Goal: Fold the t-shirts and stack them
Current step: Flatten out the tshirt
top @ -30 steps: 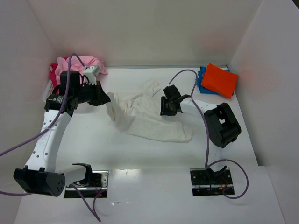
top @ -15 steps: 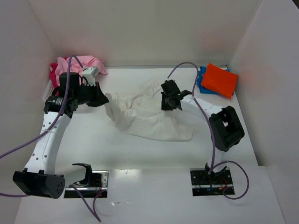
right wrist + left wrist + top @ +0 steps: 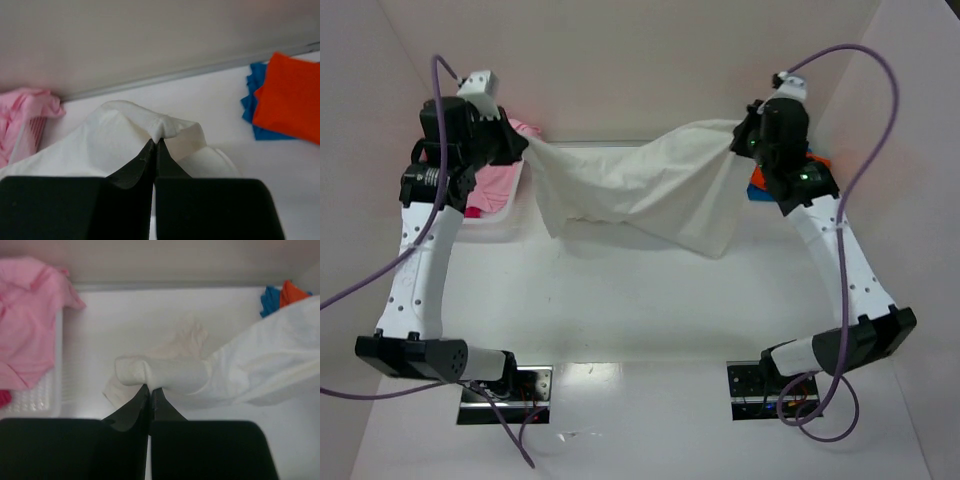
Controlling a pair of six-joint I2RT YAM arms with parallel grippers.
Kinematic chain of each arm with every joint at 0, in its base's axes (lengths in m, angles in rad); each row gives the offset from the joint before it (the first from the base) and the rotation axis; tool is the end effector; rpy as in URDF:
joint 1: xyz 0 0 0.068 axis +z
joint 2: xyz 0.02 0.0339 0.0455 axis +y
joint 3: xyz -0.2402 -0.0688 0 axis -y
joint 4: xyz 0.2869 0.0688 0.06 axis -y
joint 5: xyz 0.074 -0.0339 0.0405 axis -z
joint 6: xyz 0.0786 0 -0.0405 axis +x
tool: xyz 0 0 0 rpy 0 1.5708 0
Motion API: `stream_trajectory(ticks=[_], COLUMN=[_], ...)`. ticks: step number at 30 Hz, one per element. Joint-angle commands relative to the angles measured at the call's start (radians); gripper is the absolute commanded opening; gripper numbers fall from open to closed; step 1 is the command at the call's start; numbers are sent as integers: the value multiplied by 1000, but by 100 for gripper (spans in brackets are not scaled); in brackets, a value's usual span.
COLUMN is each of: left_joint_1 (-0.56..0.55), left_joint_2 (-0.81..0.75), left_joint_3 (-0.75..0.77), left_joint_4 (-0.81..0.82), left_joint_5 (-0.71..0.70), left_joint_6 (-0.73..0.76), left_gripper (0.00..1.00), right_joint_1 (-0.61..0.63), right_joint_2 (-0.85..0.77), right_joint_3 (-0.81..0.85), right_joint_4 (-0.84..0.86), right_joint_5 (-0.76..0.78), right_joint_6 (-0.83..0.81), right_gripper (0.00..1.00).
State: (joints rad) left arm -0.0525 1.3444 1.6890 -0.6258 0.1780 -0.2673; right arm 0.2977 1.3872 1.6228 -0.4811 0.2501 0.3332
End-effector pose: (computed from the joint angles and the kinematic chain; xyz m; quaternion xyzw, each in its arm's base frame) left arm 0.3600 -0.0329 0.4590 -0.0322 0.7972 -0.1654 0.5797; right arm 0.3755 0.0948 0.4385 0.0906 0.7807 0.0959 0.6108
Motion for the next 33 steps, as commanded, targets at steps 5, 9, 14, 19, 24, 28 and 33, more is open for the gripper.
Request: stream_trajectory(ticks=[5, 9, 14, 19, 24, 28, 33], left_joint_1=[5, 7, 14, 14, 14, 14, 14], left_joint_2=[265, 418, 489, 457, 369, 281, 181], left_joint_3=[610, 923, 1111, 997, 750, 558, 306], left_joint_4=[85, 2, -17, -29, -29, -25, 0], left_joint_5=[-164, -183, -146, -48, 38, 74, 102], left_joint_6=[68, 77, 77, 68, 82, 118, 128], left_gripper=[0, 0, 0, 0, 0, 0, 0], right_joint_1=[-67, -71, -77, -80, -80, -80, -80], right_joint_2=[-168, -215, -282, -367, -483, -552, -603], right_joint_3=[99, 57, -19, -205, -508, -655, -780], right_joint_4=[45, -3, -72, -108, -125, -100, -57], right_joint_5=[92, 173, 214, 72, -79, -267, -513], right_joint_6=[-109, -75, -26, 59, 207, 273, 316], right_gripper=[0, 0, 0, 0, 0, 0, 0])
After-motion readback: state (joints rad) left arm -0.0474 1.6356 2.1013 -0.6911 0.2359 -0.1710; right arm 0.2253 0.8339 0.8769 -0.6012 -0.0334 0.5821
